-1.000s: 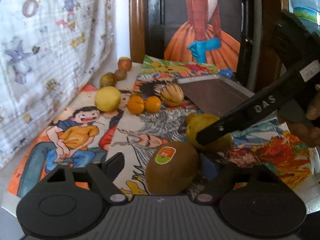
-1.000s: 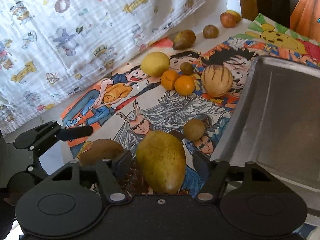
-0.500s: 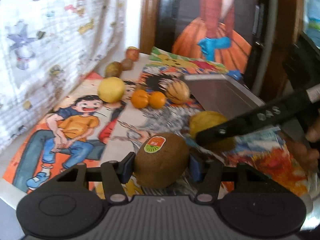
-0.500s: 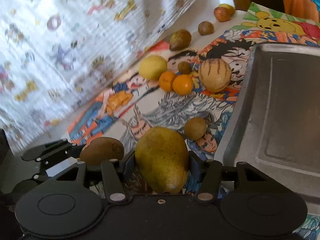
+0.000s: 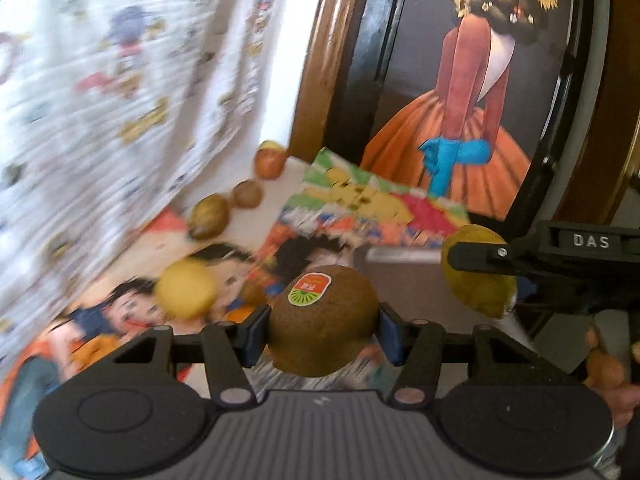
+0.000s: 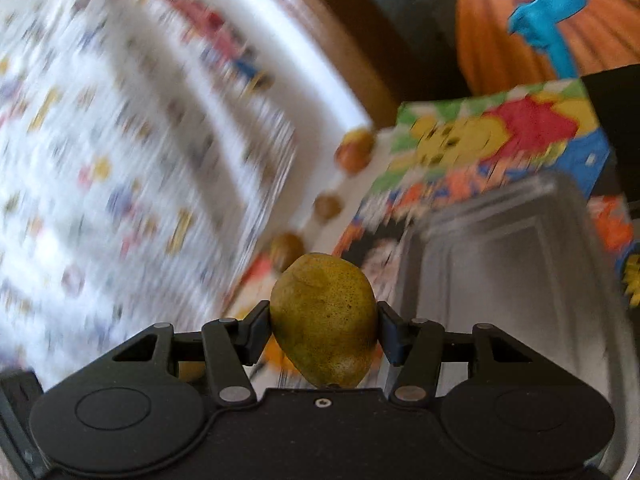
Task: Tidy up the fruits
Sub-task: 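Carry the kiwi and pear into the metal tray and open both tools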
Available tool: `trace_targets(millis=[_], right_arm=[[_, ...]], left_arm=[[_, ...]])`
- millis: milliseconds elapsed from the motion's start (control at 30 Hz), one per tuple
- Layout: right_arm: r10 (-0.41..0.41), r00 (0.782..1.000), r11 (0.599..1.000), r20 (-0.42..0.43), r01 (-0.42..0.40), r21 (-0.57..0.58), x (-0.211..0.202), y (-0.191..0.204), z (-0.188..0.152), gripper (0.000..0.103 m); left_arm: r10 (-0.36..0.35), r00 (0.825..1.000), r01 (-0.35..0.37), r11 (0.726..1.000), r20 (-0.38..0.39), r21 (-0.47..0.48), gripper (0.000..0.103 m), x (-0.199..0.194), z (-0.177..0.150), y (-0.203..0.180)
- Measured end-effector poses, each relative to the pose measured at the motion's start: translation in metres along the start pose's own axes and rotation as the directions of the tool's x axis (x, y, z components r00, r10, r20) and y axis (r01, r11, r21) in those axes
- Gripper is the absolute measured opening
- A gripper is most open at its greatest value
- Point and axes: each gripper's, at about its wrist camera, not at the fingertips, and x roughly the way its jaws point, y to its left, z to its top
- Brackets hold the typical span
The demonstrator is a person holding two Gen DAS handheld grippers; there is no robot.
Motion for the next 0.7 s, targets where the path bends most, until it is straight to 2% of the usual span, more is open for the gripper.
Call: trace_targets(millis=[133,233,433,700], right_arm=[[-0.051,0.997,0.998,0.059,0.049,0.029,0.009,-0.016,0.032,0.057],[-0.126,0.989,0.992,0.072,0.124,0.033,0.022,-0.036,0.049,0.057],[-0.261,0.965,0.964,0.020,0.260,0.045,0.054,-0.074,0.056,0.057],[-0.323,0.946,0.946,-0.017,0.324,0.033,0.077,-0.097,0.054,0.057]], left_arm=[[-0.046,0.999,0.046,0.999,0.016,0.003,0.060,0.036,0.020,-0.016],[-0.084,0.997,0.084,0.996,0.001,0.027,0.060,0.066,0.024,-0.027],[-0.119,0.991,0.125,0.988,-0.064,0.087,0.060,0.115,0.014,-0.047],[-0.122,0.986,0.140,0.976,-0.113,0.168,0.060,0.144,-0.003,-0.067]])
